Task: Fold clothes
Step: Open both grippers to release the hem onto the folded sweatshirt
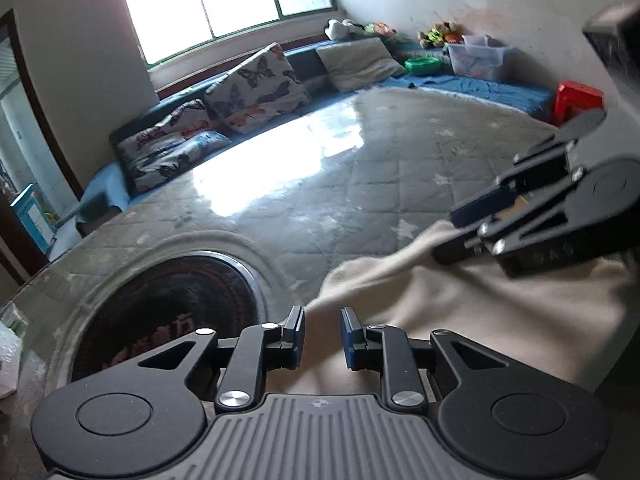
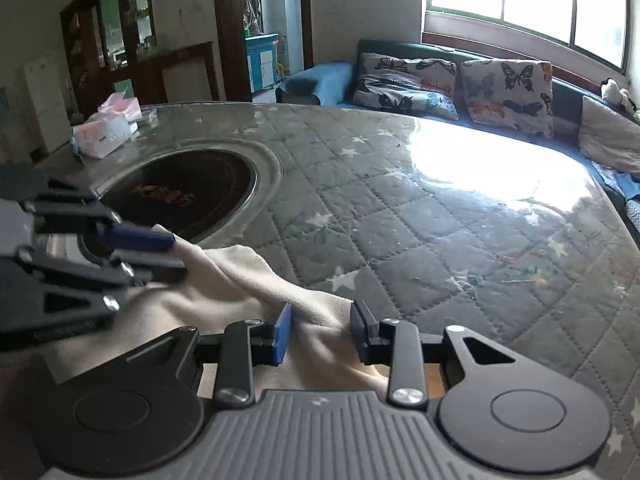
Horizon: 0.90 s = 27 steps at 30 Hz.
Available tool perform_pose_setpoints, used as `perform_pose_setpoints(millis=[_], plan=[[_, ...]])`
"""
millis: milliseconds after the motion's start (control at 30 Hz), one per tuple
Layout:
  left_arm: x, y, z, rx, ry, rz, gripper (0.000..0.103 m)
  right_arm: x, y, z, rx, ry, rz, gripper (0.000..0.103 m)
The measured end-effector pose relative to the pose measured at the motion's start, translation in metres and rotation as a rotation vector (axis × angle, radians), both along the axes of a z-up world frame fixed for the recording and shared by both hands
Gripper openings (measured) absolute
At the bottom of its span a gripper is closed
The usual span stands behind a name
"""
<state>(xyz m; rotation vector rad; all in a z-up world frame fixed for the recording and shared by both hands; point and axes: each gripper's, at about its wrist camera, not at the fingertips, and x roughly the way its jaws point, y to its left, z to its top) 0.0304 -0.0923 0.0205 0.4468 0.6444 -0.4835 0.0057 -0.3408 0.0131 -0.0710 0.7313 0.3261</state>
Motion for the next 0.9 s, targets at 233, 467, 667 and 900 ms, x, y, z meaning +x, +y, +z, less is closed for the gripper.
perform_pose_setpoints(millis=[233, 467, 667, 900], plan=[[-0.001, 0.001, -0.003, -0.004, 0.011, 0.016, 0.023, -0.023, -0.005, 0.013, -0.023, -0.021, 0.027, 0.032], [-0.023, 0.007, 0.011, -0.039, -0.016, 0.007, 0.023, -0.054, -0.011, 0.008, -0.019, -0.009, 0.035, 0.032], [-0.046, 0.015, 0.022, -0.067, -0.033, -0.002, 0.023, -0.059, -0.017, -0.006, -0.04, 0.002, -0.005, 0.032], [-0.071, 0.028, 0.022, -0.094, -0.032, -0.013, 0.029, -0.08, -0.02, 0.006, -0.041, -0.024, 0.01, 0.032]])
